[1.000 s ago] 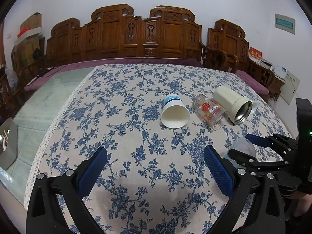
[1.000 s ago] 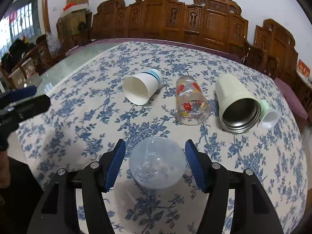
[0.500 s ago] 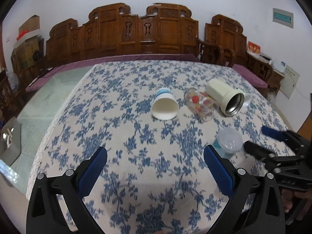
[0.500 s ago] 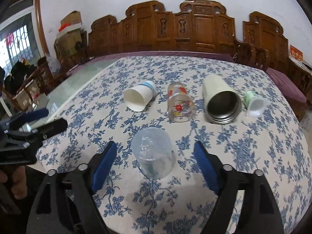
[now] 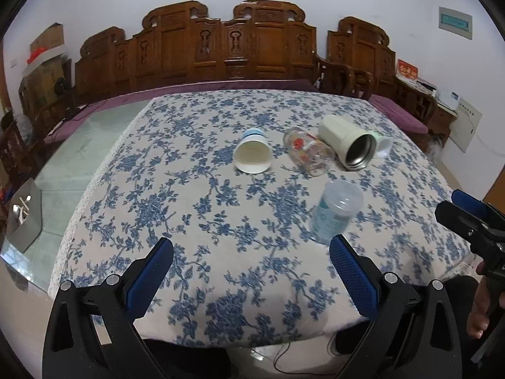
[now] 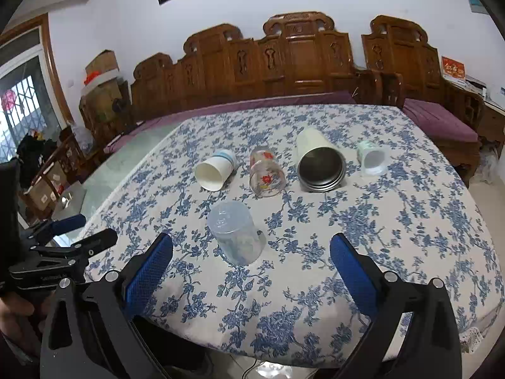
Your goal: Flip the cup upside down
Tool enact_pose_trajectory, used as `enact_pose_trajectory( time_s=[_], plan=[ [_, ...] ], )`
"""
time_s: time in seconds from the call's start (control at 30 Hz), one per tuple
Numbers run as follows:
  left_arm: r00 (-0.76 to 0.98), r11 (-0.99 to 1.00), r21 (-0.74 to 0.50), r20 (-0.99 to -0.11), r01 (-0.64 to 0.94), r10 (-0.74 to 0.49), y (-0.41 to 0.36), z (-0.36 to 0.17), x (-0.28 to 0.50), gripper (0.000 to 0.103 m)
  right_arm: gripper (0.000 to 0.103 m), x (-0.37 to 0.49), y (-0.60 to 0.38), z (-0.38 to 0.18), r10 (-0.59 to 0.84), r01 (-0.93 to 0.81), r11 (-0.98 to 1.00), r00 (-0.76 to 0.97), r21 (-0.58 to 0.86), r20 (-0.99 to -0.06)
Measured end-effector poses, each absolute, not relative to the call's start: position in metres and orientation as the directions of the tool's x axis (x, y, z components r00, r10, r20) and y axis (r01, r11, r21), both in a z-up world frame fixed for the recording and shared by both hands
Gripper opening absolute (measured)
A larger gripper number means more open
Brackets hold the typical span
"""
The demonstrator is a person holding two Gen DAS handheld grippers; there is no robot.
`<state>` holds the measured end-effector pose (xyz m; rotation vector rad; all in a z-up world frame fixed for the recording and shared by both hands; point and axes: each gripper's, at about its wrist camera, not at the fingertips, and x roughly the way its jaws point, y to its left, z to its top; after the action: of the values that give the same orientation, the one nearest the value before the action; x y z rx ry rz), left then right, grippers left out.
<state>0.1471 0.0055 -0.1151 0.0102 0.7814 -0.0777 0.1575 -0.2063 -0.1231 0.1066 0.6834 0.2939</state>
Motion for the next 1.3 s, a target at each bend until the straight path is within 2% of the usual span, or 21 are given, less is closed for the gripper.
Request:
enact_pose_trajectory(
  time_s=[0.4,0.93,1.3],
  plan=[
    [0.737,0.996,-0.013,-0.672,0.088,-0.074,-0.009,-0.095,0.119,0.095,0.100,0.132,-0.216,-0.118,0.253,-0.205,0.967,0.765,0.148,-0.592],
    [0.882,0.998,-0.005,-0.467,0.061,-0.056,-0.016,-0.015,0.058,0.095,0.100,0.067,-0.223,-0.035,0.231,-0.211,0.973,0.892,0.094,-0.389],
    [0.901,0.998,0.002,-0.431,0.056,-0.049,-0.016,-0.003,0.046,0.095,0.100,0.059,-0.223,-0.027,0.231,-0.209,0.973,0.902,0.100,-0.365]
  ],
)
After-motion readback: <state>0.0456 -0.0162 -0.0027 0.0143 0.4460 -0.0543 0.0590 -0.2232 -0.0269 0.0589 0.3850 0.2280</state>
